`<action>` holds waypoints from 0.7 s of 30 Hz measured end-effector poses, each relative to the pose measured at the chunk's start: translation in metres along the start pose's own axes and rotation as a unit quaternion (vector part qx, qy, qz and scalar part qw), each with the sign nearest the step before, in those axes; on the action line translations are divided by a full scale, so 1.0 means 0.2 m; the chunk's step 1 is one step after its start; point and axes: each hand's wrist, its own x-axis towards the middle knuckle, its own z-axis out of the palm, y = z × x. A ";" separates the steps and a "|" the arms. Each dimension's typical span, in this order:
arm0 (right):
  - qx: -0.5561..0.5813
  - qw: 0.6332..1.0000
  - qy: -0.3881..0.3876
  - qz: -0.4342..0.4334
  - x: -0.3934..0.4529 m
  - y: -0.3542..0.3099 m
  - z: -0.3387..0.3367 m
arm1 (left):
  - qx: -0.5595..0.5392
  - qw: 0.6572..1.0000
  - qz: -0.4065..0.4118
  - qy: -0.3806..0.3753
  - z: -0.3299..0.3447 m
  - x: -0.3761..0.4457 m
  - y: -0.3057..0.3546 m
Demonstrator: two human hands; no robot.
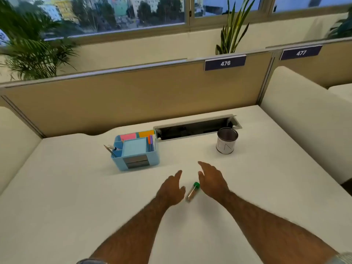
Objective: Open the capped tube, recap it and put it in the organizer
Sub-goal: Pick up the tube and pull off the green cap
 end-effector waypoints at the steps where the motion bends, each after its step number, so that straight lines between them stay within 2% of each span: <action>1: 0.009 1.000 -0.007 0.017 -0.01 0.02 0.01 | 0.013 1.000 0.000 -0.023 0.02 0.00 0.00; 3: 0.041 0.998 -0.018 0.042 -0.03 0.07 0.05 | 0.025 0.999 0.002 -0.045 0.09 0.00 0.00; 8: 0.119 0.988 -0.017 0.098 -0.08 0.13 0.12 | 0.035 0.999 0.024 -0.029 0.19 0.05 0.01; 11: 0.155 0.980 -0.027 0.121 -0.09 0.16 0.16 | 0.046 0.997 0.038 -0.052 0.23 0.09 0.03; 16: 0.178 0.978 -0.036 0.106 -0.11 0.18 0.22 | 0.005 0.998 0.010 -0.056 0.27 0.14 0.06; 21: 0.201 0.972 -0.058 0.111 -0.08 0.18 0.24 | -0.098 0.995 -0.032 -0.011 0.28 0.19 0.06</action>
